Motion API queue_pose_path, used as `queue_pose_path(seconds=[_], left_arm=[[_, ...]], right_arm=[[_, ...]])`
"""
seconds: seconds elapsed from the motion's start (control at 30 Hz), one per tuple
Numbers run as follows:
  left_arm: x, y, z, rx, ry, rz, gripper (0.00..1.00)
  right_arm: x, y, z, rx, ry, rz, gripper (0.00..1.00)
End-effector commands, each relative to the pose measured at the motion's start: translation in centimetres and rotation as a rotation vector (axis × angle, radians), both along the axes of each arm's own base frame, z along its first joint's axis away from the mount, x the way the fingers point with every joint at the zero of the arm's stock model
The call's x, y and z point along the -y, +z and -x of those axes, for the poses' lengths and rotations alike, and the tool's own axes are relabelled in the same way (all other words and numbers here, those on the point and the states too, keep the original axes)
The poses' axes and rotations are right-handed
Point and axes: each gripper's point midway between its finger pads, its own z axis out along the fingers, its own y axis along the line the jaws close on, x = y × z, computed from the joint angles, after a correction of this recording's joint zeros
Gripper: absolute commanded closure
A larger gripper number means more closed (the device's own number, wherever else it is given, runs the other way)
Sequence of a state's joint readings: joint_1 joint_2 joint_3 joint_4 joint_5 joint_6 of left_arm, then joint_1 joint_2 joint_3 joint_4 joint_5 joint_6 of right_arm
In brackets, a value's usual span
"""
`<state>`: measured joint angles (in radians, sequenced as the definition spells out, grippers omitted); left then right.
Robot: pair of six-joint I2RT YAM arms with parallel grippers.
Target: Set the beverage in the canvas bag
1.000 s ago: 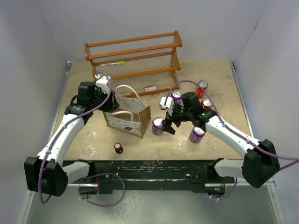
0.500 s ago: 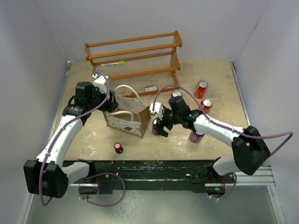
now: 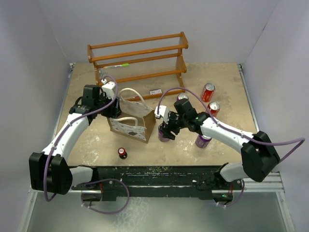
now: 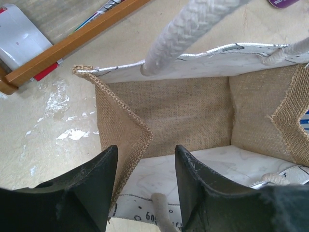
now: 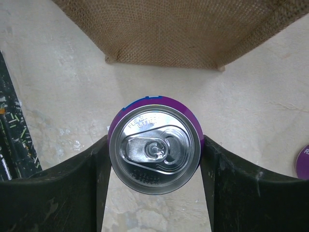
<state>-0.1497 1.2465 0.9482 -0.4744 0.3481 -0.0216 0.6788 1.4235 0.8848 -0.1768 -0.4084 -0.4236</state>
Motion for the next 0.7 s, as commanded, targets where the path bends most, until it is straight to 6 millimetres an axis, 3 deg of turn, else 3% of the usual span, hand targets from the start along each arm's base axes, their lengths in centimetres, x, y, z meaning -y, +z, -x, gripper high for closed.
queue_pose_path(seconds=[0.0,0.17,0.37,0.4,0.5,0.67], left_arm=[[0.5,2.1,-0.9,0.062,-0.04,0.022,0.46],[0.8,2.2,-0.6,0.069,-0.054,0.033,0.47],[0.3,2.8,-0.6,0.095,-0.039,0.011,0.47],[0.1,3.0,-0.6,0.101,-0.035,0.004,0.47],[-0.3,3.2,-0.7,0.111,-0.02,-0.017,0.48],[0.9,3.5,-0.2,0.095,-0.087,0.024,0.79]], right_arm=[[-1.9,6.4,-1.6,0.141,0.025,-0.122,0.79],[-1.9,6.1,-1.3,0.133,0.034,-0.125,0.9],[-1.7,9.2,-1.0,0.183,0.04,-0.158,0.99],[-1.8,11.3,-1.3,0.222,0.04,-0.183,1.0],[-1.7,14.6,-1.2,0.262,0.047,-0.21,1.0],[-2.0,20.2,-0.6,0.308,0.079,-0.27,1.0]])
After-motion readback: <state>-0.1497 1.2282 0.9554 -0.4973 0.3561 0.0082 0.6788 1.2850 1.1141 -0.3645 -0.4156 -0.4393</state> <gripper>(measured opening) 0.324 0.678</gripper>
